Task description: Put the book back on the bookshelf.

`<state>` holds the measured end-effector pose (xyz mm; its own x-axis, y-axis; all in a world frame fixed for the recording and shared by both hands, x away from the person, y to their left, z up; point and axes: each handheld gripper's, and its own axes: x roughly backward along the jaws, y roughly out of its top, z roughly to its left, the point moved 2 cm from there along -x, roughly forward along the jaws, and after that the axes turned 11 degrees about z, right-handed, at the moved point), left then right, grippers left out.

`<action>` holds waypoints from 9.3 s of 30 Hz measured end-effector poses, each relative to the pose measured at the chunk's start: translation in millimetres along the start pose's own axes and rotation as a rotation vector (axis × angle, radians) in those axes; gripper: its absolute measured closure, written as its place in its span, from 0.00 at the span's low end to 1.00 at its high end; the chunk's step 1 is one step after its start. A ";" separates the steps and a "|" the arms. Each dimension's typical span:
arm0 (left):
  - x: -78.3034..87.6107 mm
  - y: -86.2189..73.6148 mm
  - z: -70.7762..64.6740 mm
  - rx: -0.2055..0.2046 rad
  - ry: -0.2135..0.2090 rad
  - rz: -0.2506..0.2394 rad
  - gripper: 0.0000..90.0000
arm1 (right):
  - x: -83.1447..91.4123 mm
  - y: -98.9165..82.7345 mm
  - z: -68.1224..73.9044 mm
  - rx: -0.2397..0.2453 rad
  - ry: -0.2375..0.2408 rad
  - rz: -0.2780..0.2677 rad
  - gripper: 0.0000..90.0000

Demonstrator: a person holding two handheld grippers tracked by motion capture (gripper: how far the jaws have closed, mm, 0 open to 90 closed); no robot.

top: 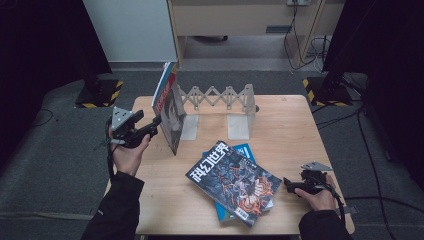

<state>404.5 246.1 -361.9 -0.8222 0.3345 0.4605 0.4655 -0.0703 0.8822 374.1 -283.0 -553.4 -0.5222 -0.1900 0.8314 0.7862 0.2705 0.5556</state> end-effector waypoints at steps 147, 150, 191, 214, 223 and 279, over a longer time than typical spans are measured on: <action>-68.9 -167.9 -80.8 0.163 -0.567 0.525 0.17 | 27.7 12.1 66.9 -0.054 0.322 -0.152 0.24; -73.7 -167.1 -86.7 0.148 -0.576 0.511 0.18 | 27.9 12.2 67.2 -0.054 0.319 -0.151 0.24; -75.4 -109.7 -110.5 0.209 -0.691 0.447 0.77 | 27.6 13.4 63.7 -0.056 0.344 -0.141 0.26; -65.1 -142.3 -87.0 0.145 -0.599 0.569 0.41 | 26.0 14.4 70.5 -0.031 0.352 -0.147 0.26; -85.6 -139.7 -59.8 0.142 -0.530 0.565 0.32 | 25.2 14.8 72.6 -0.024 0.362 -0.142 0.25; -41.5 -81.9 -84.4 0.266 -0.798 0.471 0.91 | 29.1 12.9 39.6 -0.095 0.221 -0.172 0.24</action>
<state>372.9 158.7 -445.0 -0.1124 0.8740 0.4728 0.8307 -0.1784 0.5274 356.0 -247.7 -521.7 -0.5745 -0.4288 0.6972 0.7250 0.1288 0.6766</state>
